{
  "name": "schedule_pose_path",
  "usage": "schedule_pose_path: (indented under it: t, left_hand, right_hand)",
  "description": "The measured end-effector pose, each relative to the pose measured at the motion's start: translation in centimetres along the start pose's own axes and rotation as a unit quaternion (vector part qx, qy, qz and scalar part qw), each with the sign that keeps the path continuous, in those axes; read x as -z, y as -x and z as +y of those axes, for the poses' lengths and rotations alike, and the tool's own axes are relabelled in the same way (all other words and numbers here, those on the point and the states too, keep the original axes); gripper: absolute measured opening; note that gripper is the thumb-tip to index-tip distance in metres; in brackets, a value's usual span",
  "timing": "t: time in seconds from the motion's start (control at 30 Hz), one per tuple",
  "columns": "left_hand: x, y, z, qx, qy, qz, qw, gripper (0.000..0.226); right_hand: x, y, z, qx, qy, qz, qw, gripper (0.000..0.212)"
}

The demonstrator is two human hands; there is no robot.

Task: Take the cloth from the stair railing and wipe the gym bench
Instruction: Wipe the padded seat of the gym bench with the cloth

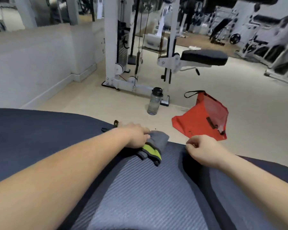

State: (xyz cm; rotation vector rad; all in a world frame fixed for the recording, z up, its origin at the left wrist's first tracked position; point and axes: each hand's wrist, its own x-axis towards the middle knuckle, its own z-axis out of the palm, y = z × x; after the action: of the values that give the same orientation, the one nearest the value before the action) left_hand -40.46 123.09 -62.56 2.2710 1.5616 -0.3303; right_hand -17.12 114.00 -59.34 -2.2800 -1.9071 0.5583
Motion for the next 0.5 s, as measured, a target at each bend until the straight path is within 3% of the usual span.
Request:
schedule_pose_path:
  t: [0.13, 0.33, 0.5]
  left_hand:
    - [0.2, 0.2, 0.6, 0.060, -0.019, -0.005, 0.998, 0.051]
    - [-0.6, -0.3, 4.1, 0.080, -0.024, 0.012, 0.996, 0.048]
    - [-2.2, -2.1, 11.9, 0.053, -0.019, 0.020, 0.998, 0.051]
  right_hand:
    - [1.0, 4.1, 3.4, 0.000, -0.087, 0.012, 0.996, 0.017]
    - [1.7, 7.2, 10.1, -0.025, -0.112, 0.046, 0.992, 0.018]
    - [5.1, 6.8, 16.3, -0.063, -0.114, 0.045, 0.990, 0.020]
